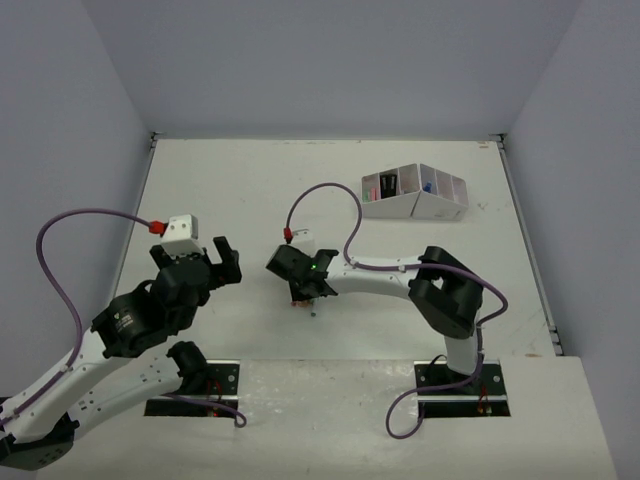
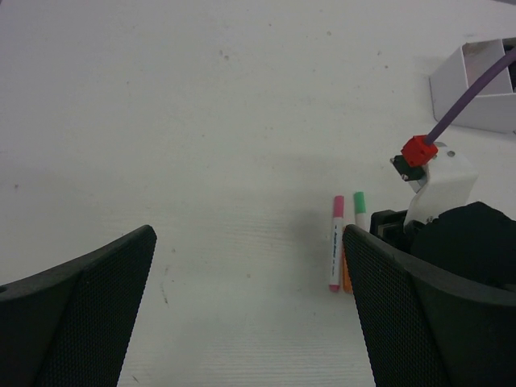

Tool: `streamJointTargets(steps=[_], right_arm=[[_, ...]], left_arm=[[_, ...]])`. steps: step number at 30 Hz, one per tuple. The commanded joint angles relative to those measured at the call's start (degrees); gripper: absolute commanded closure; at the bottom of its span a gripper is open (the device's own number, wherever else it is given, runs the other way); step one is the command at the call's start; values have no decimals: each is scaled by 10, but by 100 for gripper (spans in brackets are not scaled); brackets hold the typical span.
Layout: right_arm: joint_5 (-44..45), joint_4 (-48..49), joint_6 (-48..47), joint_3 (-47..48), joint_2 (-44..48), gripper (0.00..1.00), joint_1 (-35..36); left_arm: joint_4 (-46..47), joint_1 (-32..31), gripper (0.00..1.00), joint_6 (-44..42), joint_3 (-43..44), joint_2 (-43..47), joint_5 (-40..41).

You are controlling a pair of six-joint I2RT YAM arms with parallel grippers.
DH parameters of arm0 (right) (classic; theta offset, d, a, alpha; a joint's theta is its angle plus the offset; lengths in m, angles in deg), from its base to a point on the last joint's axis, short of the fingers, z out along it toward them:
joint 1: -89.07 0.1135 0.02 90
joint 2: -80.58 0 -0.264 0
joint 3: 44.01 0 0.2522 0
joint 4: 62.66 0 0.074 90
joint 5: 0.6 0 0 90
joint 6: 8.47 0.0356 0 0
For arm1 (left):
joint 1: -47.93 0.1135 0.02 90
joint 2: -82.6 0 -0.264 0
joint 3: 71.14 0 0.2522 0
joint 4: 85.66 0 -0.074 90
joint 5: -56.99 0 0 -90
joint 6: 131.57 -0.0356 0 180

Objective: Sort the stationery into containers
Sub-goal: Pick up the stationery from the center of the board.

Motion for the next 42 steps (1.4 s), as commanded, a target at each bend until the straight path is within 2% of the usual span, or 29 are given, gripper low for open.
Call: streamJointTargets(steps=[1,21,30,35,42], right_arm=[[27,-21,19,32,-24,68,3],[20,-35,22,48,-62,66,1],[20,-36,22,41,-60,61,1],[18,-31,20,39,-61,66,0],[4,-22,14,43,-78,64,1]], left_arm=[[26,0,0,-19,-2,6,-4],[28,0,0,-22,-3,23,-7],[29,0,0,-23,-3,27,-8],[30,0,0,-25,-4,26,-10],[32,0,0,-26,-5,26,-11]])
